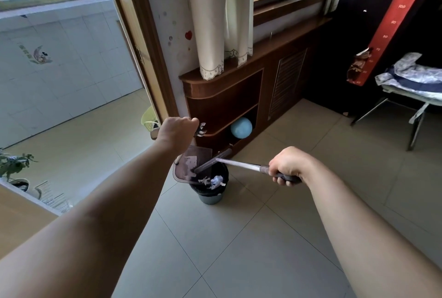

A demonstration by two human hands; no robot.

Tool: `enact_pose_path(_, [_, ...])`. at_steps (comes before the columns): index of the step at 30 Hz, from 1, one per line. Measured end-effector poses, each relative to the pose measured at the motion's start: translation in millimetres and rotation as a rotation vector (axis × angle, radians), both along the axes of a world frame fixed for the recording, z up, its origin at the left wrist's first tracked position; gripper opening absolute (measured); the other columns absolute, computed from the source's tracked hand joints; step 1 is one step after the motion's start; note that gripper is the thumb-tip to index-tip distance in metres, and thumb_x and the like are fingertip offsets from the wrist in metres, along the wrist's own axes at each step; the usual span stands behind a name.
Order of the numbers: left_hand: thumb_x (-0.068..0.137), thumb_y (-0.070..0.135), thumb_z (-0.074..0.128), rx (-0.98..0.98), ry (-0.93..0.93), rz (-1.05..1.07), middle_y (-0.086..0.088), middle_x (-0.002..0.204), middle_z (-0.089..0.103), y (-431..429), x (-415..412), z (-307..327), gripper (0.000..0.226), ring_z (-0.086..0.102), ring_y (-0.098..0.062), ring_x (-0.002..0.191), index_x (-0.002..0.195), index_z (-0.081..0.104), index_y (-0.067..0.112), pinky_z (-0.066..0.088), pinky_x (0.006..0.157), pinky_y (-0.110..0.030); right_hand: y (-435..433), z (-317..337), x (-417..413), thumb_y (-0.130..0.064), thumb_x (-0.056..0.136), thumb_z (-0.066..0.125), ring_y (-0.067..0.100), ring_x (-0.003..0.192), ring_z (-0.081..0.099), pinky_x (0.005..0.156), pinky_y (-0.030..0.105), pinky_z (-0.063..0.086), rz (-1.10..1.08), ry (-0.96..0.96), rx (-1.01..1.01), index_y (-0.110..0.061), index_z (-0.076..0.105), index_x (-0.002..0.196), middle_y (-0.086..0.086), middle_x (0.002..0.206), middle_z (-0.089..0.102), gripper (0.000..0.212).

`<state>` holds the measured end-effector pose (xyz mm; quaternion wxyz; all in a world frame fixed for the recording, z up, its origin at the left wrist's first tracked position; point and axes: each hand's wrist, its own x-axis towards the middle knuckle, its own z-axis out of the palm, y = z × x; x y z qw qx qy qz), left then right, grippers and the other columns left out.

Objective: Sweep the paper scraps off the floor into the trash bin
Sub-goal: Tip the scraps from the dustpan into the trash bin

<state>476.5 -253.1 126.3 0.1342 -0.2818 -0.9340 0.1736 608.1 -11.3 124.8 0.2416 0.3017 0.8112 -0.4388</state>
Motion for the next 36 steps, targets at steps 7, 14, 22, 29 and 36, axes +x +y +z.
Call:
enact_pose_path(7, [0.094, 0.019, 0.055, 0.031, 0.005, -0.016, -0.002, 0.088, 0.068, 0.6, -1.1, 3.4, 0.014, 0.069, -0.020, 0.074, 0.107, 0.057, 0.013, 0.053, 0.060, -0.031, -13.1, -8.9, 0.9, 0.002, 0.090, 0.045, 0.012, 0.043, 0.042, 0.035, 0.014, 0.029, 0.046, -0.093, -0.036, 0.000, 0.054, 0.131, 0.008, 0.066, 0.050, 0.042])
enact_pose_path(14, [0.095, 0.018, 0.054, 0.051, -0.012, 0.002, -0.003, 0.091, 0.068, -0.1, 0.5, 3.6, 0.015, 0.069, -0.021, 0.078, 0.109, 0.056, 0.014, 0.056, 0.066, -0.033, 5.5, 7.4, 2.7, 0.006, 0.085, 0.049, 0.017, 0.045, 0.042, 0.042, 0.019, 0.029, 0.111, -0.019, 0.080, 0.006, 0.059, 0.119, 0.017, 0.077, 0.053, 0.036])
enact_pose_path(22, [0.095, 0.014, 0.053, 0.000, 0.022, -0.012, -0.001, 0.094, 0.068, 8.4, 5.8, 8.1, 0.016, 0.070, -0.020, 0.080, 0.110, 0.055, 0.013, 0.055, 0.065, -0.030, 6.5, 12.1, 6.3, 0.005, 0.084, 0.054, 0.018, 0.045, 0.045, 0.041, 0.016, 0.031, 0.034, 0.040, 0.027, 0.006, 0.060, 0.116, 0.017, 0.072, 0.055, 0.033])
enact_pose_path(29, [0.094, 0.016, 0.055, 0.001, 0.029, -0.006, -0.003, 0.095, 0.069, 11.9, 14.0, 15.0, 0.016, 0.070, -0.021, 0.082, 0.110, 0.056, 0.013, 0.057, 0.067, -0.032, -2.1, -2.0, 6.7, 0.004, 0.084, 0.051, 0.016, 0.041, 0.044, 0.037, 0.012, 0.030, 0.052, -0.027, 0.024, 0.002, 0.064, 0.111, 0.013, 0.066, 0.054, 0.030])
enact_pose_path(36, [0.094, 0.015, 0.054, -0.018, 0.035, 0.012, -0.002, 0.093, 0.068, 6.8, 22.6, 11.3, 0.015, 0.070, -0.020, 0.081, 0.110, 0.056, 0.013, 0.055, 0.066, -0.030, 4.2, -0.4, 10.4, 0.000, 0.088, 0.051, 0.016, 0.037, 0.041, 0.036, 0.012, 0.030, 0.092, -0.090, 0.159, -0.001, 0.054, 0.088, 0.012, 0.066, 0.049, 0.003])
